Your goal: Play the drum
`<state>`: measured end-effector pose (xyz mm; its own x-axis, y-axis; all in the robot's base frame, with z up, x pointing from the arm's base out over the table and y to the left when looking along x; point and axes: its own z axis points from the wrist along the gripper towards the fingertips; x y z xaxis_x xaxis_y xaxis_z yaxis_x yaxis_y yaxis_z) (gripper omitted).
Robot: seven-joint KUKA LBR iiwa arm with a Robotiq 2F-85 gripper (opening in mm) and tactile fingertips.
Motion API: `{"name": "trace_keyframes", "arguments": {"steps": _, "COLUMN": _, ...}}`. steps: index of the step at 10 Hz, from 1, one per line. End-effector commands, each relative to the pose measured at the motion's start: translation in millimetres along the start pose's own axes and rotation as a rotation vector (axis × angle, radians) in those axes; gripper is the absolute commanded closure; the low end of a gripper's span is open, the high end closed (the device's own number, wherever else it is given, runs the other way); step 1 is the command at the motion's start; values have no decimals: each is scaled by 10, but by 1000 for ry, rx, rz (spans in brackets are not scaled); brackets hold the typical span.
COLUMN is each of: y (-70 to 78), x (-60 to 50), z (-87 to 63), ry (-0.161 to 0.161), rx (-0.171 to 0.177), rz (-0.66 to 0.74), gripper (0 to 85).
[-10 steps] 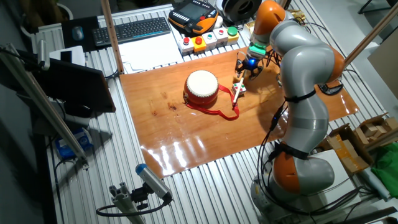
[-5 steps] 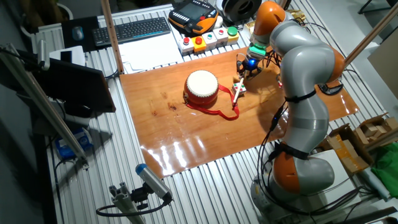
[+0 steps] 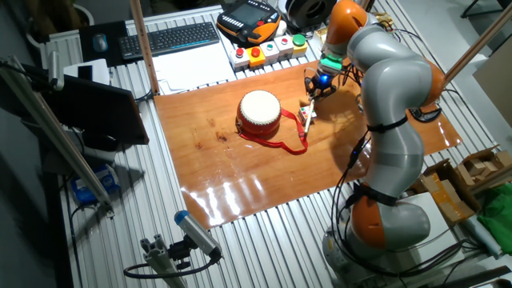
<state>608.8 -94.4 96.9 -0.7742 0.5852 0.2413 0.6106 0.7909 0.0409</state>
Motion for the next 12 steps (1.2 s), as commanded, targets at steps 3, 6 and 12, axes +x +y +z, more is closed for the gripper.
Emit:
{"name": "trace_keyframes", "arguments": {"steps": 3, "y": 97, "x": 137, "z": -345, "ry": -58, "rx": -11, "rz": 64, "gripper": 843}}
{"name": "trace_keyframes", "arguments": {"steps": 6, "y": 227, "x": 342, "z": -538, "ry": -72, "rx": -45, "rz": 157, "gripper": 843}}
{"name": "trace_keyframes", "arguments": {"steps": 12, "y": 407, "x": 549, "z": -634, "ry": -100, "rx": -44, "rz": 278, "gripper": 843}}
